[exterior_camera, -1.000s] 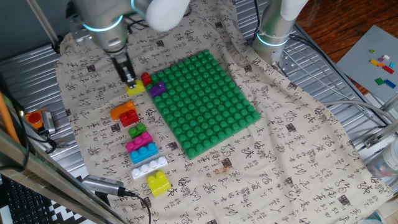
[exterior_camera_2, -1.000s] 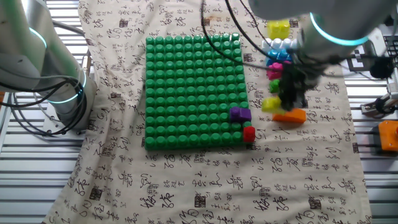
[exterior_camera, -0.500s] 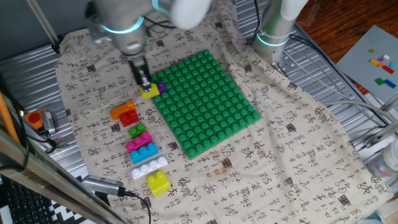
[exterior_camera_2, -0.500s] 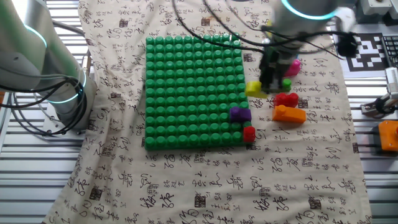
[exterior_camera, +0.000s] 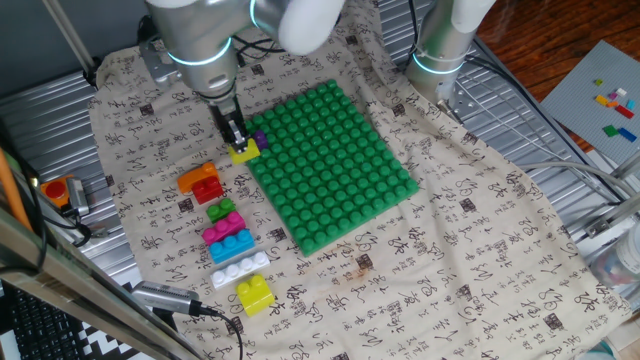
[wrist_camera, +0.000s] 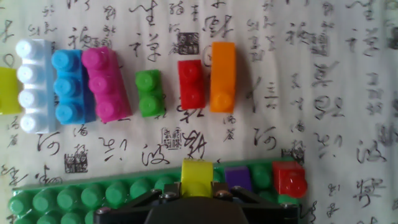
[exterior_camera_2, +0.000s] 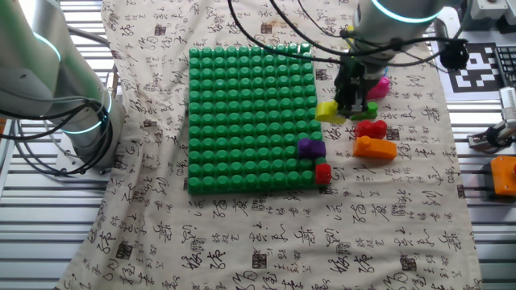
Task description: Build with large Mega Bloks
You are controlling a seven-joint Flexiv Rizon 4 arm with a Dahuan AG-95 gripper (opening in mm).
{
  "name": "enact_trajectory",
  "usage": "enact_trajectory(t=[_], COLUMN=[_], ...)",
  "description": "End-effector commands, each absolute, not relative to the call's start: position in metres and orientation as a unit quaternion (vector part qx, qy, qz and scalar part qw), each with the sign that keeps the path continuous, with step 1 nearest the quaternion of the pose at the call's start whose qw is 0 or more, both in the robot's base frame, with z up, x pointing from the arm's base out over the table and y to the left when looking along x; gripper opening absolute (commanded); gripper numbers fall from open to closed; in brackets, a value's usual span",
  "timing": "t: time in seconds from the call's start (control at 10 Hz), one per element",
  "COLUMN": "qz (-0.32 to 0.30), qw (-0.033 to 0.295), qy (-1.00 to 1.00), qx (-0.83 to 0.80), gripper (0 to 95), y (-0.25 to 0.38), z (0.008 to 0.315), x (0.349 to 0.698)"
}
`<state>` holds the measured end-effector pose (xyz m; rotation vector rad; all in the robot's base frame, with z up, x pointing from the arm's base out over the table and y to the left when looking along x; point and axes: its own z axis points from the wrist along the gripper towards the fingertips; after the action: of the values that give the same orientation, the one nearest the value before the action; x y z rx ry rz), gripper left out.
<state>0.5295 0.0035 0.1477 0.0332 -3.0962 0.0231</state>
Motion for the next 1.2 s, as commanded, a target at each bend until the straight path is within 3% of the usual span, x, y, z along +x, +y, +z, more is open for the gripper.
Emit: enact_trajectory(t=[0.1,0.8,1.2], qz=[0.008,0.005,0.004], qw=[0.014,0.011,0.000], qy=[-1.000,-1.000,-1.000], qx=[0.008,-0.014,0.010], gripper=[0.0,0.0,0.0], y=[0.002,0.002,0.012], z=[0.148,0.148,0.153], x=[0.531,0.531,0.491])
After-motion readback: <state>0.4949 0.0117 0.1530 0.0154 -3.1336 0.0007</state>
